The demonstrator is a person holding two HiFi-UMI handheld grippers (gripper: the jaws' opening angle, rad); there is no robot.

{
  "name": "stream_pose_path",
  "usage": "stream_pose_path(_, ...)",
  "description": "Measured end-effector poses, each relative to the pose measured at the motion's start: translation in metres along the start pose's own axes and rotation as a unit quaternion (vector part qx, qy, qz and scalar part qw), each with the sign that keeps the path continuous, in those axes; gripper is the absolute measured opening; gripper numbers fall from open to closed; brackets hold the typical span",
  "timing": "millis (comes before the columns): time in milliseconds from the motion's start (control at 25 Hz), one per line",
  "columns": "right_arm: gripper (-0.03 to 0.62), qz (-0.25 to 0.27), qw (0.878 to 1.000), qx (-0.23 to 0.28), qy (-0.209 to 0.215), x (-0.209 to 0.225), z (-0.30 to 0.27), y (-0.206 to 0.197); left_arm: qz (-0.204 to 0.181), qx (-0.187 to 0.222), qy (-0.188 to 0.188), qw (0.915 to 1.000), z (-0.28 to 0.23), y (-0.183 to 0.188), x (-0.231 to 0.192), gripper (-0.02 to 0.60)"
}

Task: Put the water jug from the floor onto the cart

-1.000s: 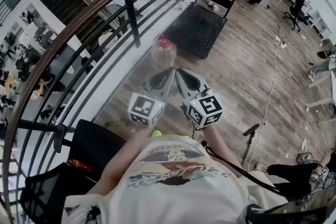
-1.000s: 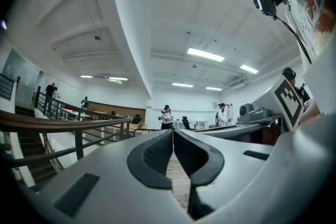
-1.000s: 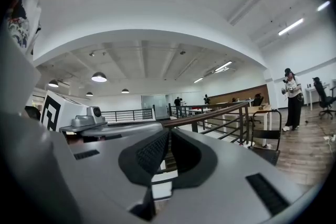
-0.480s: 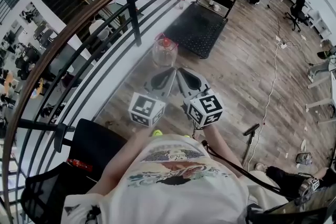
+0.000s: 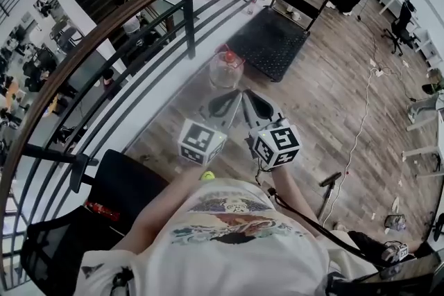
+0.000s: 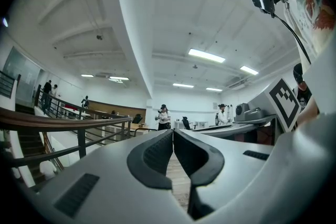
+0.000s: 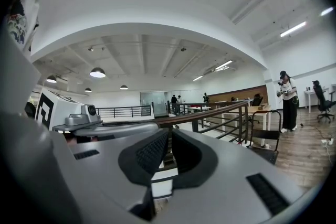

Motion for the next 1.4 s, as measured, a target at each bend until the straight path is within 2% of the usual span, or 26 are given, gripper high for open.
stream_pose_path(360,0.031,0.007,1.000,-0.005,0.005,-0.005,-0.024,0.011,0.004,0.009,0.010,0.9999,0.003,0.007,-0.021,0.012)
stream_pose_path(720,0.031,0.009,1.000,-0.008,0.027,0.008,-0.051,0.007,0.009,0.008,0.028,0.9995,-0.008,-0.003,-0.041,0.012)
stream_pose_path(1040,0.031,0.000,0.999,-0.001,0.048,0.059,-0.086,0.003,-0.018,-0.004,0.045,0.9988,-0.060,-0.009,-0.064,0.012)
stream_pose_path(1400,0.031,-0.014,0.997,-0.007,0.076,0.136,-0.131,0.011,-0.017,-0.012,0.062,0.9978,-0.137,-0.012,-0.092,0.012)
Point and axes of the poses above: the fingertips, and each gripper's own axes: z backward along the fingers, x to its right, y out of its top, the point moved 10 cm from there along z, backward along the fingers, and after that the axes turned 1 degree about y, right-handed, at the moved point
